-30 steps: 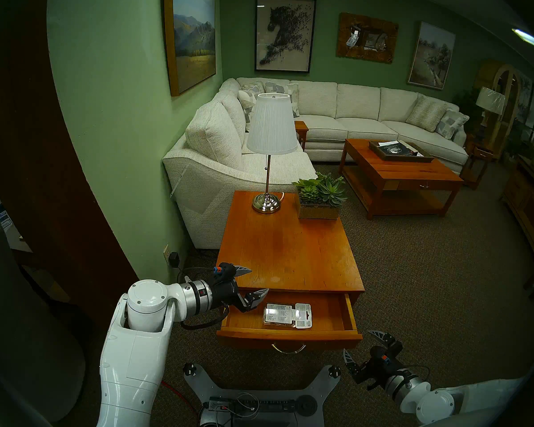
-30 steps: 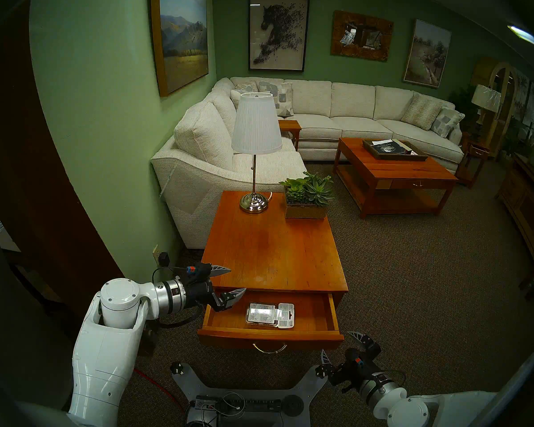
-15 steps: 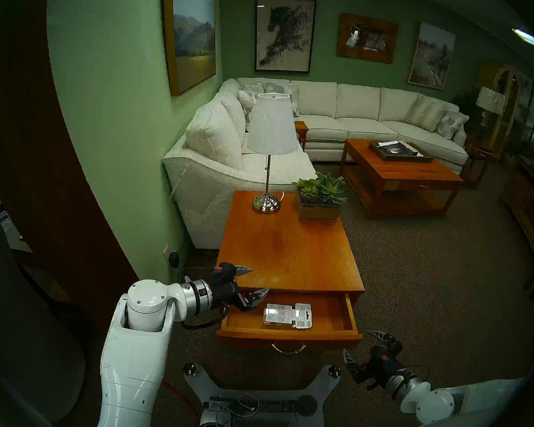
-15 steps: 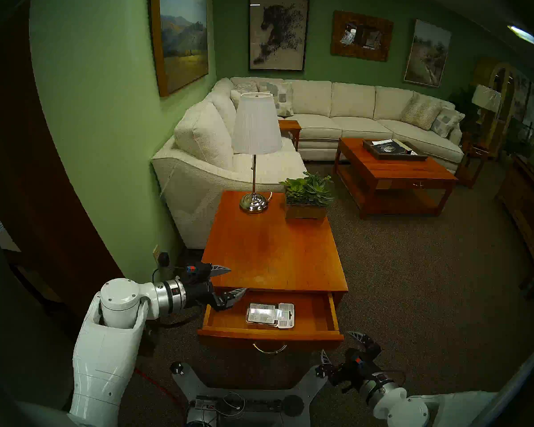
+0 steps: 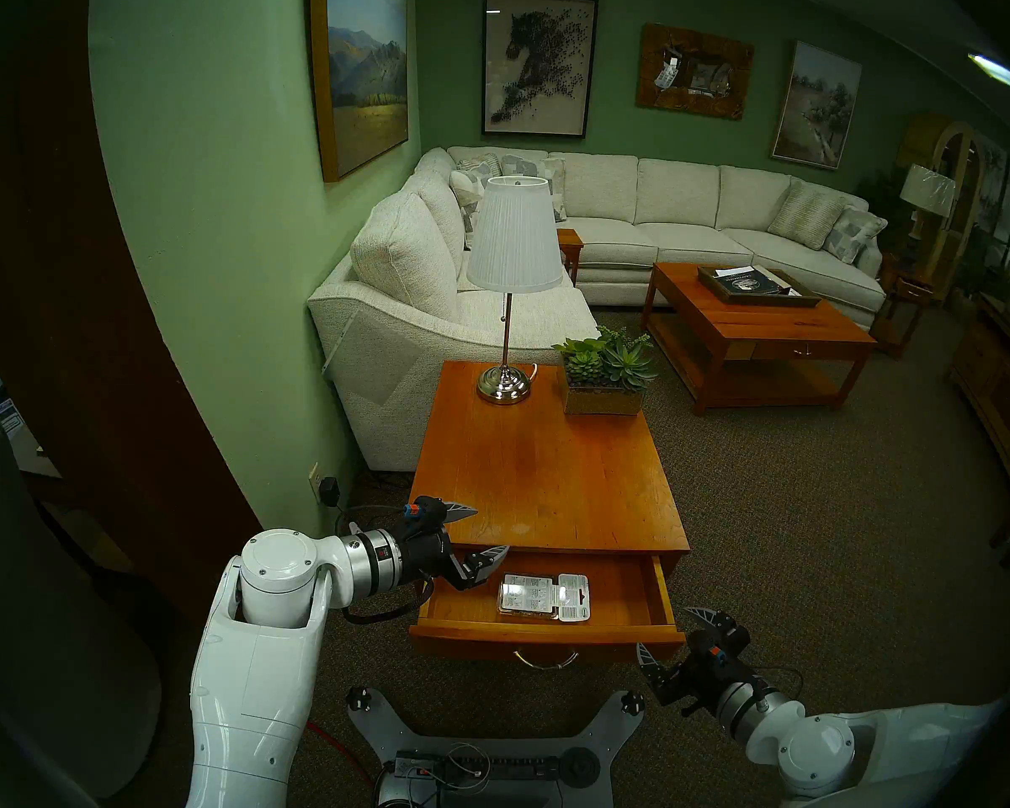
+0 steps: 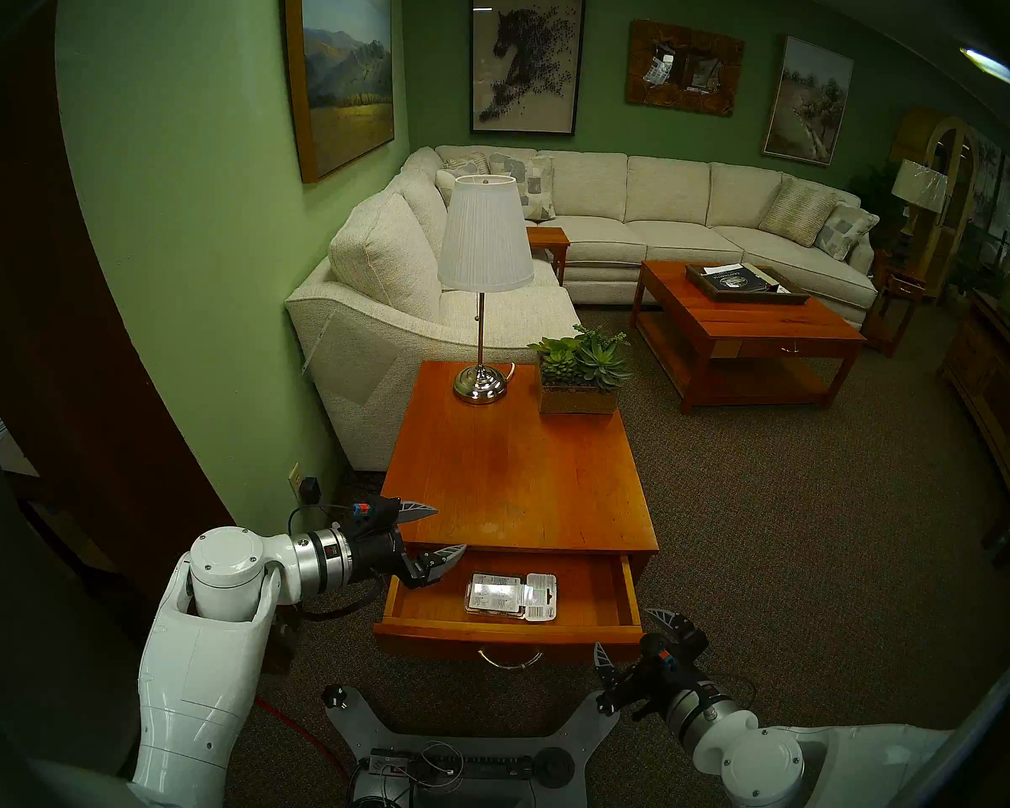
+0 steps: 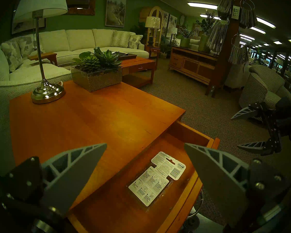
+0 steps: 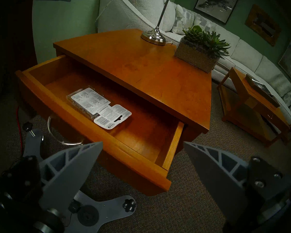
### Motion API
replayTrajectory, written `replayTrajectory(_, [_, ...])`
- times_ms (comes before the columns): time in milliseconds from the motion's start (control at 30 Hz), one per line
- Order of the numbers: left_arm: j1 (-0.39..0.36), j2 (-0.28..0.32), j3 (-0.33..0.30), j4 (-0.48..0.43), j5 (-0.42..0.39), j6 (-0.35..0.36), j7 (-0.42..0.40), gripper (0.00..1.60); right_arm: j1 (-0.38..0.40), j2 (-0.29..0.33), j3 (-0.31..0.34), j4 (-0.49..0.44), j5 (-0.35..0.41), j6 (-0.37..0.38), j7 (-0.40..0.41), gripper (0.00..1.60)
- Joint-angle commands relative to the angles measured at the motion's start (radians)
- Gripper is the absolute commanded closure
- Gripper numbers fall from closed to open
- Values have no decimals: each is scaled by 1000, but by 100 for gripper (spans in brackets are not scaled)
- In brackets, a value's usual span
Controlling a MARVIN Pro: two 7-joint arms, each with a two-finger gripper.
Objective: Open the drawer, take out the contents and close the drawer
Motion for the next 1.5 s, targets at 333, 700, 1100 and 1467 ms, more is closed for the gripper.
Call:
replayTrajectory(333, [-24, -7, 1, -23, -5, -4, -3, 0, 101, -1, 72, -39, 208, 17, 231, 0])
replayTrajectory(700, [-24, -9, -1, -23, -3, -5, -5, 0, 195, -61, 96, -4, 318, 108, 383, 0])
replayTrajectory(1100, [-24, -11, -2, -22, -1, -6, -6, 0, 328, -204, 94, 93, 404, 341, 407, 0])
replayTrajectory(1467, [-24, -13, -4, -22, 2, -7, -8, 0, 410, -324, 105, 192, 421, 483, 434, 0])
